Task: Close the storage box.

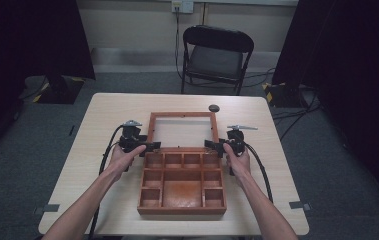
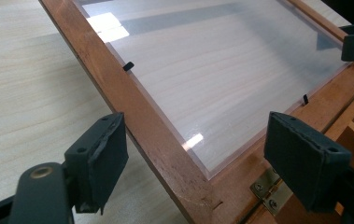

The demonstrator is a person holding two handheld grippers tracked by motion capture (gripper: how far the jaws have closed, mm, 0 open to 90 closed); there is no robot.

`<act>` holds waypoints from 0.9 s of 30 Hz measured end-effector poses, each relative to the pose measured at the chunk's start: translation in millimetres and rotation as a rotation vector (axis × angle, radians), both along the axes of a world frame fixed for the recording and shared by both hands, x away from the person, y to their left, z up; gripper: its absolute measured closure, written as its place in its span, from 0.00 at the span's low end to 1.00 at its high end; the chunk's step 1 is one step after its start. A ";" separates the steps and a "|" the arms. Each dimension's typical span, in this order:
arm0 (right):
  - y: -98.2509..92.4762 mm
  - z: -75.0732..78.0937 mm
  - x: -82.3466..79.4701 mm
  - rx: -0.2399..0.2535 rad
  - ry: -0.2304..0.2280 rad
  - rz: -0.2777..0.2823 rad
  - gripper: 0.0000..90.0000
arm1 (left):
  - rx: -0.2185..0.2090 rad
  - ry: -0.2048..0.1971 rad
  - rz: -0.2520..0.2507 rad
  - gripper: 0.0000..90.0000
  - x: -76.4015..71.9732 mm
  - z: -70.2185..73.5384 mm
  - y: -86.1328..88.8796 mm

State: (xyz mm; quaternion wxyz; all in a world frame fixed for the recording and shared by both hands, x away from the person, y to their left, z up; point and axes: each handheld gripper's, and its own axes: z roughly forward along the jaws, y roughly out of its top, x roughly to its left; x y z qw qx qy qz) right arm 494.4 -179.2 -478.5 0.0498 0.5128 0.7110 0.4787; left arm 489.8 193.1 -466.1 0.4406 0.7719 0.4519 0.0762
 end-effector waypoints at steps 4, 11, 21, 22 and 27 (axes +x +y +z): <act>-2.3 1.4 -1.2 0.008 -0.012 0.003 0.38 | 0.023 -0.003 -0.001 0.21 -1.0 -0.3 -2.3; -3.1 -1.3 -1.1 -0.008 -0.005 -0.007 0.38 | -0.006 0.010 0.007 0.23 1.4 -2.1 1.7; -5.5 -2.2 -0.8 0.019 0.002 -0.007 0.40 | -0.018 0.023 0.007 0.27 2.7 -5.9 5.9; -5.6 -2.2 -0.9 0.018 0.002 -0.005 0.40 | -0.024 0.029 0.012 0.26 3.1 -6.5 6.2; -5.5 -2.6 -0.8 0.010 0.000 -0.005 0.41 | -0.036 0.042 0.011 0.25 4.3 -7.6 6.3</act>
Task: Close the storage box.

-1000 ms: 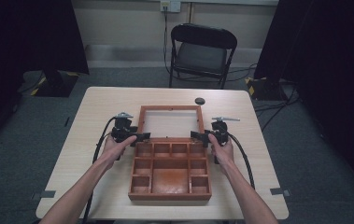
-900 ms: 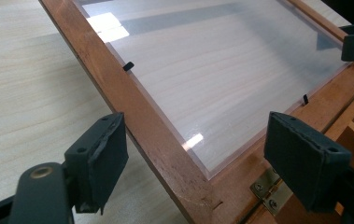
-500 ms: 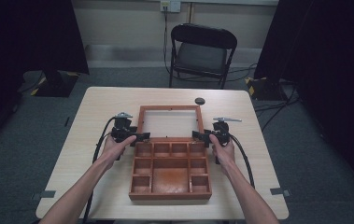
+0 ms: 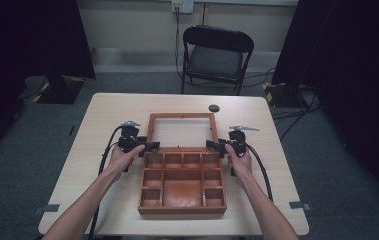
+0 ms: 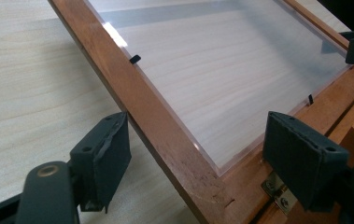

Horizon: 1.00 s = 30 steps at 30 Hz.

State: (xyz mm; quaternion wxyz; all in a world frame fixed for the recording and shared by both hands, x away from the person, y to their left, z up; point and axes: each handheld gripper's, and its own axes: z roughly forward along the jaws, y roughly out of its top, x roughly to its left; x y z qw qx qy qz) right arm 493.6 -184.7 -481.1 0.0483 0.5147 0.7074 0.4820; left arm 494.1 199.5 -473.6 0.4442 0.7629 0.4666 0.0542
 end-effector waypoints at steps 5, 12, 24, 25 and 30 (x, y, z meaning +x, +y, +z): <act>0.5 0.9 -0.7 -0.007 -0.014 0.001 0.41 | 0.005 -0.006 -0.007 0.26 -0.3 1.5 0.5; -0.1 3.4 -1.9 -0.012 -0.031 -0.007 0.44 | -0.012 0.004 -0.004 0.23 1.1 -0.1 1.1; -1.5 9.3 -3.6 0.005 -0.064 -0.013 0.48 | -0.011 -0.034 -0.012 0.37 -0.9 4.2 0.9; -1.5 10.5 -3.9 0.005 -0.070 -0.016 0.48 | -0.006 -0.037 -0.011 0.36 -1.4 5.0 0.0; -1.7 13.0 -5.1 0.003 -0.089 -0.016 0.49 | -0.001 -0.049 -0.010 0.36 -2.7 7.6 -1.0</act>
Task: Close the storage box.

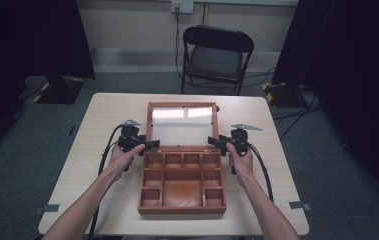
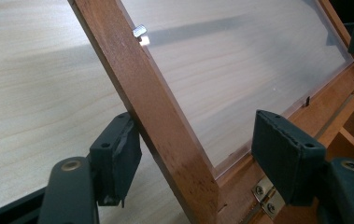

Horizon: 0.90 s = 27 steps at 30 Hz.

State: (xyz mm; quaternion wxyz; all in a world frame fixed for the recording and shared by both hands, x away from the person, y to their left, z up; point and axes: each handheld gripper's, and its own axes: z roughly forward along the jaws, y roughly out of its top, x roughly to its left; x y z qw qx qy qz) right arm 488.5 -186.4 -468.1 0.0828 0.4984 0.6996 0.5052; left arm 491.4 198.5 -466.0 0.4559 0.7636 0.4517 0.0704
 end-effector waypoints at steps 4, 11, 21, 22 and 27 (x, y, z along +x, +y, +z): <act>-0.5 2.8 -0.9 0.002 -0.006 0.000 0.50 | -0.013 -0.007 0.000 0.37 -0.5 3.1 0.8; -2.0 10.5 -1.0 0.011 -0.024 0.016 0.50 | -0.021 -0.034 0.003 0.37 -2.4 11.5 2.3; -1.5 19.1 -3.4 0.006 -0.049 0.021 0.49 | -0.017 -0.058 -0.002 0.37 -5.4 19.9 2.5; -1.5 20.0 -3.7 0.000 -0.053 0.024 0.47 | -0.020 -0.061 -0.003 0.37 -6.1 20.9 2.3; -0.7 26.4 -5.2 -0.006 -0.082 0.036 0.45 | -0.024 -0.074 -0.012 0.36 -9.0 26.3 3.0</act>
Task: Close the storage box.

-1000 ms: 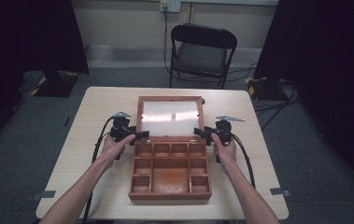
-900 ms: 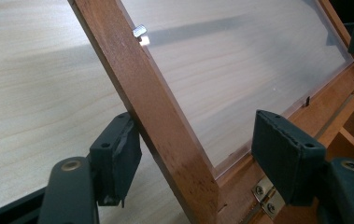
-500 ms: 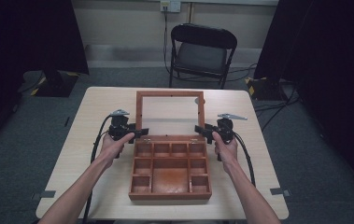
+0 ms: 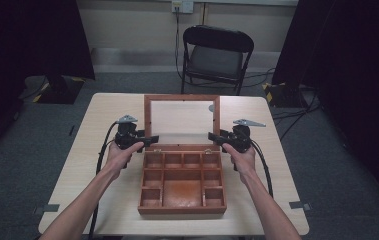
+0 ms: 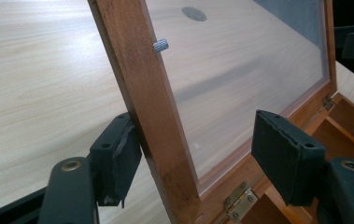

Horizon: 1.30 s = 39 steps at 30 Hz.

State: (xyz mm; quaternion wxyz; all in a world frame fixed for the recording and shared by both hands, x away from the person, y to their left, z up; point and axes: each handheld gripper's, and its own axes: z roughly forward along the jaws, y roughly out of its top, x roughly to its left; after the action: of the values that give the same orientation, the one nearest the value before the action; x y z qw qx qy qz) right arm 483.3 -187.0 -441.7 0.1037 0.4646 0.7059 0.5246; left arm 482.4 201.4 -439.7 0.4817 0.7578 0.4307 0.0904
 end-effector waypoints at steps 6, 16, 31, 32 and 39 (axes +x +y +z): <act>-1.1 5.1 -2.0 0.004 -0.008 0.004 0.46 | -0.011 -0.021 -0.002 0.36 -3.0 6.7 0.3; 0.8 12.3 -7.1 -0.020 -0.010 -0.006 0.46 | 0.006 -0.048 0.002 0.41 -6.4 13.4 0.4; -1.3 26.0 -21.5 -0.060 -0.006 -0.012 0.46 | 0.017 -0.096 -0.002 0.45 -13.5 23.9 -7.4; -1.5 26.8 -22.7 -0.062 -0.004 -0.013 0.46 | 0.006 -0.098 0.001 0.45 -13.9 23.9 -8.2; -3.0 30.1 -26.6 -0.062 -0.032 -0.008 0.46 | 0.003 -0.111 -0.016 0.45 -17.9 27.1 -7.6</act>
State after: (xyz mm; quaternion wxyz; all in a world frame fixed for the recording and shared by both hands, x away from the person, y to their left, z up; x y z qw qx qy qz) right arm 456.6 -190.0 -411.6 0.1313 0.4557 0.7180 0.5095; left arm 464.6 193.8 -412.6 0.5045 0.7558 0.3971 0.1289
